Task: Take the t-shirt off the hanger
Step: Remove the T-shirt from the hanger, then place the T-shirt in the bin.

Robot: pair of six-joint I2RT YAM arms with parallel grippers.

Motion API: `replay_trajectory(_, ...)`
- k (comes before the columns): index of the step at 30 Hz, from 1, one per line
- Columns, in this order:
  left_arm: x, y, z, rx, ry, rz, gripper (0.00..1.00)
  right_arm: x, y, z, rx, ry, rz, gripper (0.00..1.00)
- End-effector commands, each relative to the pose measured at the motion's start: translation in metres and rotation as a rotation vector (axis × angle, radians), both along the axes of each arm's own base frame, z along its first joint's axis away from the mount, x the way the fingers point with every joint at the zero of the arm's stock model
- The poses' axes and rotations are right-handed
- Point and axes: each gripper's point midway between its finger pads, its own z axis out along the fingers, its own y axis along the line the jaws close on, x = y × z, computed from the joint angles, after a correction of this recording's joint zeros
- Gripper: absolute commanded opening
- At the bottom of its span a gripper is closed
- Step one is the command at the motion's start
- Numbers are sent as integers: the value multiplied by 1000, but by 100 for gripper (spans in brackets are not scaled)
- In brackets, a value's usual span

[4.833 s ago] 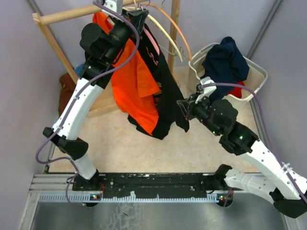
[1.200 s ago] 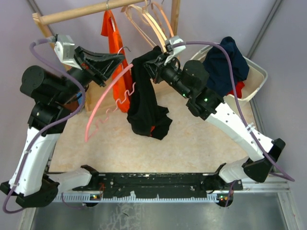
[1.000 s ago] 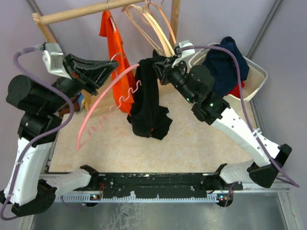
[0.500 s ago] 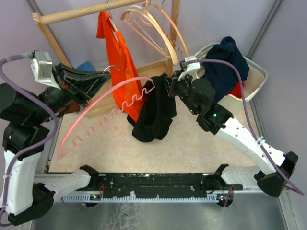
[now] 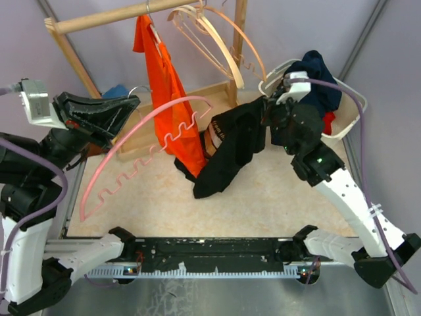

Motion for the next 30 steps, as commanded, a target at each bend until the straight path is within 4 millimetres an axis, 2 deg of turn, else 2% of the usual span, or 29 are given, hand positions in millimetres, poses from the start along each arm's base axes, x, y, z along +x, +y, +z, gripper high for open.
replay_trajectory(1,15,0,9,-70,-27,35,0,10,-49,91,30,-194,-130,0)
replay_trajectory(7,36,-16,2,-68,-16,16,0,30,-85,162,18,-320,-224,0)
replay_trajectory(9,44,-22,-1,-67,-9,4,0,40,-95,179,17,-346,-246,0)
replay_trajectory(13,55,-33,-4,-69,-20,-15,0,65,-117,204,27,-387,-286,0)
replay_trajectory(14,59,-35,-5,-69,-23,-15,0,78,-121,205,26,-385,-284,0)
replay_trajectory(15,61,-36,-4,-73,-30,-13,0,83,-128,216,36,-408,-290,0)
replay_trajectory(17,66,-38,-4,-73,-38,-11,0,100,-140,224,39,-422,-312,0)
replay_trajectory(20,76,-44,-6,-64,-33,-7,0,130,-161,229,38,-430,-346,0)
replay_trajectory(24,89,-51,-12,-53,-24,-3,0,179,-194,216,57,-398,-375,0)
replay_trajectory(27,95,-55,-16,-49,-19,-5,0,210,-213,191,55,-344,-394,0)
replay_trajectory(30,99,-58,-18,-52,-21,-8,0,238,-224,150,40,-247,-403,0)
